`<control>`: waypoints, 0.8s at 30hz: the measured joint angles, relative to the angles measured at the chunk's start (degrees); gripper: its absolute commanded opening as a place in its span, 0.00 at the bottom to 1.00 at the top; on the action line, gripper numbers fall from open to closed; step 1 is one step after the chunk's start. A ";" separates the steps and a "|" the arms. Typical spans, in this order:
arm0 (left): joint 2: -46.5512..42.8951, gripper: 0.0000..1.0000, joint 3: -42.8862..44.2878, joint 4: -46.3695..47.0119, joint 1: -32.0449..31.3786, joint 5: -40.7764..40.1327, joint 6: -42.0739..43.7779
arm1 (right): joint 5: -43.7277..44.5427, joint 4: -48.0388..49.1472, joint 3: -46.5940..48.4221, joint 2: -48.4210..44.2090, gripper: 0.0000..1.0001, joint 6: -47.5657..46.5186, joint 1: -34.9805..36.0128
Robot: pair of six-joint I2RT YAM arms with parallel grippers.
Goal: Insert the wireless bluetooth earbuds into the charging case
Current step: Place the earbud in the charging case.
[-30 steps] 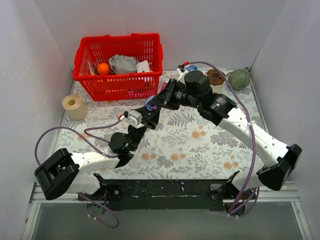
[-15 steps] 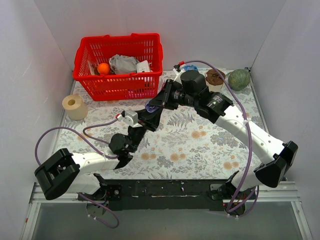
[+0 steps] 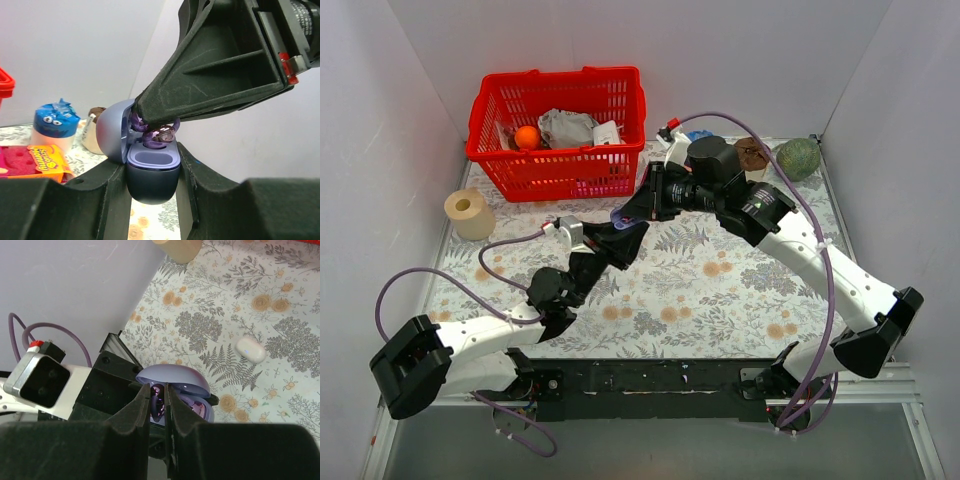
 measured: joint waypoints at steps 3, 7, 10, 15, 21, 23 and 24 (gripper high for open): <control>-1.86 0.00 -0.13 -1.70 0.00 1.68 -2.08 | -1.20 -0.76 0.57 -0.55 0.01 -3.23 0.02; -2.82 0.00 -0.96 -1.86 0.00 3.93 -4.22 | -2.27 -2.69 1.22 -0.79 0.01 -6.23 0.31; -2.56 0.00 -1.42 -1.73 0.02 4.83 -4.98 | -2.67 -3.89 1.22 -0.79 0.09 -7.45 0.31; -1.33 0.00 -1.44 -1.31 0.11 5.97 -5.64 | -2.56 -5.40 1.29 -0.79 0.26 -8.28 0.31; 0.42 0.00 -1.44 0.74 0.09 7.52 -7.89 | -1.73 -8.57 3.19 -0.74 0.30 -9.14 0.42; 1.11 0.00 -1.64 1.66 0.04 8.24 -8.98 | -1.27 -9.14 4.59 -0.44 0.31 -9.20 0.48; 1.51 0.00 -1.86 2.08 -0.04 8.70 -9.66 | -0.96 -9.01 5.44 -0.20 0.31 -9.22 0.48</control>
